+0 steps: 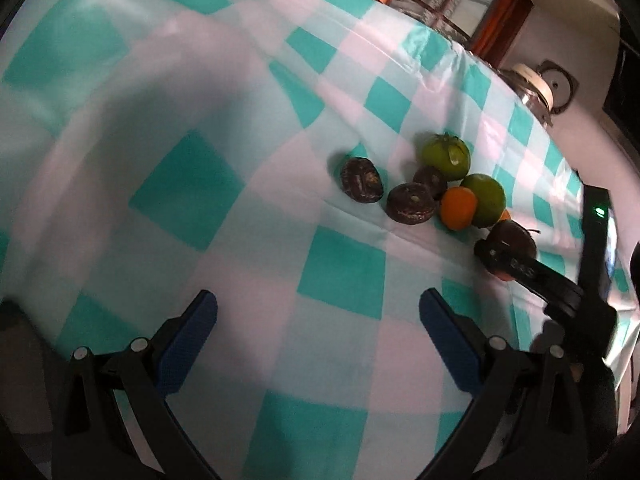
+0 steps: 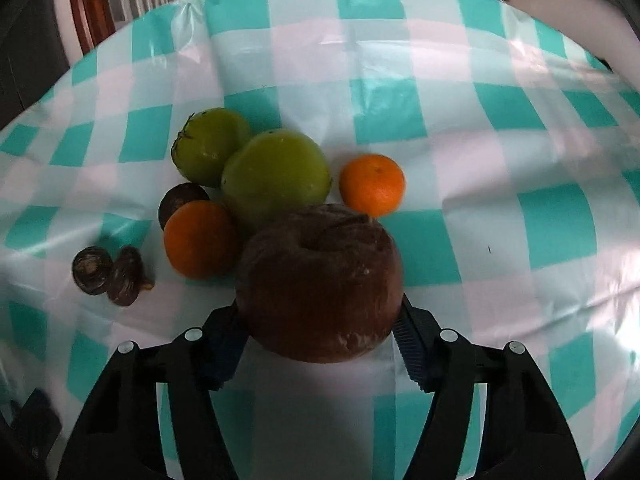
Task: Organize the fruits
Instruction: 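Grasp the brown apple with the right tool while the left tool grasps a dark brown fruit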
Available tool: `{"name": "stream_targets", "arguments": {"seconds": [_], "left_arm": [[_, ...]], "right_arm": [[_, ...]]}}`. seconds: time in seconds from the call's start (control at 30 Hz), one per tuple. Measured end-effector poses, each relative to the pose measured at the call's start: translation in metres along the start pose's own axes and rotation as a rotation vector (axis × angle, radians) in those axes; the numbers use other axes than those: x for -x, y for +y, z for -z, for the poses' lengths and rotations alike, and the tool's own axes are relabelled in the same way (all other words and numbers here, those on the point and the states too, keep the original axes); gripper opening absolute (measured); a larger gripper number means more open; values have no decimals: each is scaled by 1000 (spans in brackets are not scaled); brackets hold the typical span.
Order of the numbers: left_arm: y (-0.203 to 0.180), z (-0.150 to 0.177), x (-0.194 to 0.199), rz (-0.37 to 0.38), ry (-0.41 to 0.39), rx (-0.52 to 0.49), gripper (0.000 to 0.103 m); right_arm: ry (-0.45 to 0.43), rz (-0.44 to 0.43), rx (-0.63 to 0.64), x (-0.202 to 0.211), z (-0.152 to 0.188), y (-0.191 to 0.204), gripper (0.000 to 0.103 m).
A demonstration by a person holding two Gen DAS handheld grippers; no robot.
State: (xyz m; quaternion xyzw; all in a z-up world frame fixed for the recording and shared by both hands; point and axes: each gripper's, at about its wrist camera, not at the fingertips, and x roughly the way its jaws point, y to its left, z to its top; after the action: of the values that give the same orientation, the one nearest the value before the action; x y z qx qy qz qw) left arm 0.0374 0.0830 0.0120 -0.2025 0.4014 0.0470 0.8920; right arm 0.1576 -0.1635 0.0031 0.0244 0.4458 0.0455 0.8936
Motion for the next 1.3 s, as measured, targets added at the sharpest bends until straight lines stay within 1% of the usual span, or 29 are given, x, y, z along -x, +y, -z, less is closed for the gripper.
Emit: {"name": "stream_targets", "arguments": {"seconds": [0.03,0.1,0.13,0.2,0.27,0.4,0.5,0.6,0.67,0.7,0.73,0.77,0.9,0.97,1.03,1.1,1.2,1.3], "left_arm": [[-4,-4,-5,-8,9,-26,100],[-11,-10,-13,-39,20,-75,88],[-14,-15,-19,-60,26,-108,86],[-18,-23,-27,-101,26,-149,72],[-21,-30,-35,-129,28,-178,68],[-33,-44,-53,-143,40,-262,68],[-50,-53,-69,-176,50,-361,68],[-59,-61,-78,-191,46,-402,68],[-60,-67,-83,-187,49,-403,67],[-61,-68,-84,-183,49,-402,54],[-60,-68,-82,-138,52,-395,42],[-59,-67,-79,-126,50,-384,41],[-54,-54,-59,-105,30,-349,40],[-53,-44,-38,-63,3,-307,40],[-56,-31,-19,-37,-33,-296,40],[-56,-18,-10,-17,-47,-289,40],[-53,-9,-7,36,-32,-250,40],[-54,0,0,46,-71,-250,40]], "right_arm": [[-12,-16,-23,6,5,-4,64],[-43,-55,-68,20,15,-12,64],[-57,-71,-86,26,21,-15,64],[-73,-104,-120,37,32,-22,64],[-80,-147,-142,44,42,-26,64],[-104,-179,-144,54,50,-27,64],[-111,-191,-133,61,56,-27,64],[-101,-220,-159,58,56,-30,64],[-93,-239,-183,55,56,-34,64],[-89,-250,-191,54,56,-36,64],[-86,-255,-197,52,56,-37,64],[-81,-255,-204,51,57,-37,64],[-81,-270,-215,50,58,-39,64],[-84,-276,-220,49,58,-40,64],[-82,-280,-223,48,57,-41,64],[-83,-287,-227,47,56,-41,64],[-91,-287,-237,47,55,-43,64],[-123,-300,-247,53,56,-46,64]]}}
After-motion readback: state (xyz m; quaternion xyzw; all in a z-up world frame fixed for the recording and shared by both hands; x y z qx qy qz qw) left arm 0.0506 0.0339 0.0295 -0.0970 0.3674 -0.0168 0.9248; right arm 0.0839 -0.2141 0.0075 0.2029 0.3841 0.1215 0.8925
